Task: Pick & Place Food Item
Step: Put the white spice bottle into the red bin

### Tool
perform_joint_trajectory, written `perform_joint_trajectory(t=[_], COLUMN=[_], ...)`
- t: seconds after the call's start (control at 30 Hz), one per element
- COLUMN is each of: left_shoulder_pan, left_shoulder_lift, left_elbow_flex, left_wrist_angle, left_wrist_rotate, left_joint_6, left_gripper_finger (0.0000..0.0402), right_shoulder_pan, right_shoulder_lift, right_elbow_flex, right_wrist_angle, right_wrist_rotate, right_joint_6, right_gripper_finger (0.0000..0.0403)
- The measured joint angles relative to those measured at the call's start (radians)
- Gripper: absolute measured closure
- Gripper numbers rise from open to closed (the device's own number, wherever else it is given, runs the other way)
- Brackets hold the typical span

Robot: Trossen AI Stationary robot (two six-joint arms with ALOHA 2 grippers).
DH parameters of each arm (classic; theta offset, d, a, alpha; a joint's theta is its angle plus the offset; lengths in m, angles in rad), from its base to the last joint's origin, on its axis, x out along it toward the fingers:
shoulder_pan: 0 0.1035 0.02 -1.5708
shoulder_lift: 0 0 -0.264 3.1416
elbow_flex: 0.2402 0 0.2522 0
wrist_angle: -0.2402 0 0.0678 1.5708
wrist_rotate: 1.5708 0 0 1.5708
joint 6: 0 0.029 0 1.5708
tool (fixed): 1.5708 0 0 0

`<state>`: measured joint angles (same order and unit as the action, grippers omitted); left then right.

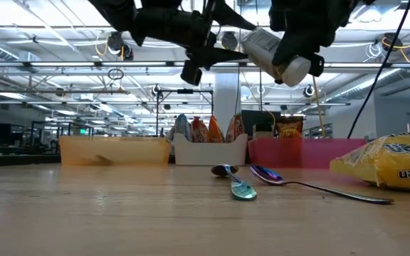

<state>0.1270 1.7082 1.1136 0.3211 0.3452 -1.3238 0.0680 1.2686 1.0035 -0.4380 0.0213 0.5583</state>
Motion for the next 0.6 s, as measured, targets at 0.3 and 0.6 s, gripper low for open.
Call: perform_joint_trajectory(t=[0.3, 0.6], left_shoulder_pan=[-0.005, 0.012], left_shoulder_lift=[0.058, 0.054], left_elbow_flex=[0.055, 0.06], left_wrist_angle=[0.035, -0.031], left_wrist_rotate=[0.042, 0.031], left_joint_6=[0.046, 0.045], left_gripper_finger=[0.0172, 0.0172], right_shoulder_pan=[0.02, 0.019], right_shoulder_lift=[-0.003, -0.001], right_elbow_flex=[0.002, 0.002], right_wrist_angle=[-0.067, -0.069], right_wrist_rotate=[0.028, 0.03], right_joint_6=[-0.003, -0.004], right_gripper_finger=[0.0214, 0.0214])
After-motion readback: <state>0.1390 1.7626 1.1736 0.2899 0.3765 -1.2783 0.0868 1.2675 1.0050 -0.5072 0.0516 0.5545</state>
